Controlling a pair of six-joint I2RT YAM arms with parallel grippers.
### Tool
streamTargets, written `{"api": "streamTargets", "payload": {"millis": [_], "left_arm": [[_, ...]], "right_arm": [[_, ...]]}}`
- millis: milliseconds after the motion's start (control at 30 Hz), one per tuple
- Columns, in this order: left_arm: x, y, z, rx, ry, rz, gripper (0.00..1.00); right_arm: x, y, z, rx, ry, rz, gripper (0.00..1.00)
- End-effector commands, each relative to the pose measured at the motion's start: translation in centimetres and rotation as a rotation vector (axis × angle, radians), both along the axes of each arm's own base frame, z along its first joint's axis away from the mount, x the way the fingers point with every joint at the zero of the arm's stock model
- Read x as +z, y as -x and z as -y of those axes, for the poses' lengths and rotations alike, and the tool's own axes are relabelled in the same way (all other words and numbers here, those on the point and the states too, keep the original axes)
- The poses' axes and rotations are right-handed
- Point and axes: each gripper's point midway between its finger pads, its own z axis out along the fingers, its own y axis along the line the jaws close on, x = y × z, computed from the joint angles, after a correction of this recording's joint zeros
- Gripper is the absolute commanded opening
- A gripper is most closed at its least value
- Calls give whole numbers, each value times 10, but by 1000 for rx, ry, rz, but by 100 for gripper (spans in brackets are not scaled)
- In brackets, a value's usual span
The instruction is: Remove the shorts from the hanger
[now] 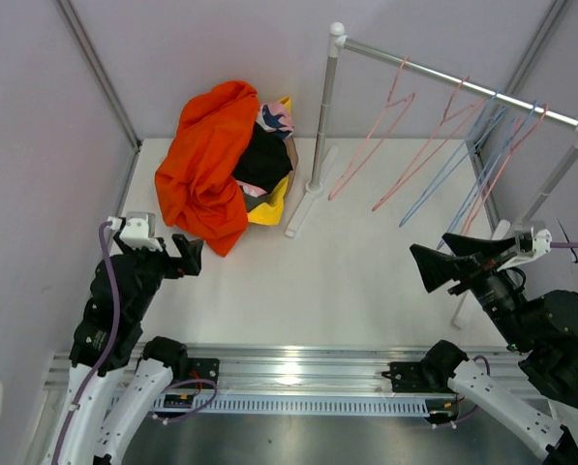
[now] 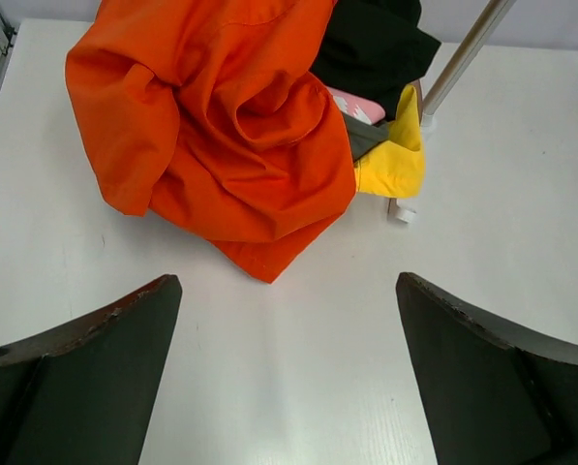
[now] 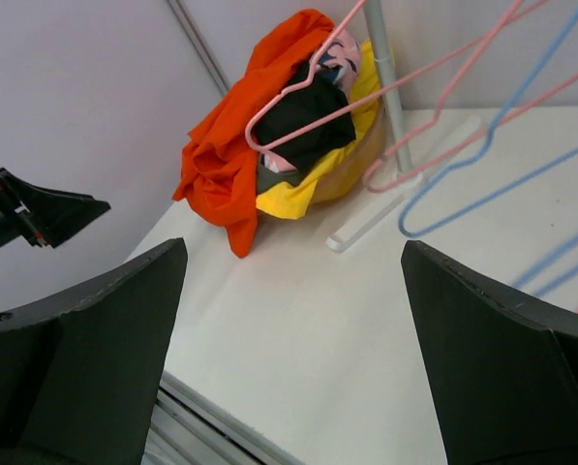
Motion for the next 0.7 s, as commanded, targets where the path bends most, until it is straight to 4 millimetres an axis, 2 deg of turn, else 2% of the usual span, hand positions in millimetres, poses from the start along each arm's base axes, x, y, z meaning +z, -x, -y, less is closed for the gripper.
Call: {"api": "streamTargets", "payload": {"millis": [0,133,267,367,500,667], "left_arm": [[6,0,-1,18,33,36,99],[-5,-2,-7,55,20,-4,99],[-7,-3,-5,47,19,-10,99],[-10,-4,-6,55,14,-26,99],[-11,-5,-7,63,12,-28,99],[-15,-7,-7,66,6,-45,99]], "right_arm": [[-10,-1,15,-65,-1,14,99],[-25,4,39,-144,-13,9,99],[-42,7,63,-243,-6,-16,99],[-48,13,73,-258,-10,-2,99],[-46,17,76,-256,-23,15,100],[-51,16,63,-202,-12,20,99]]}}
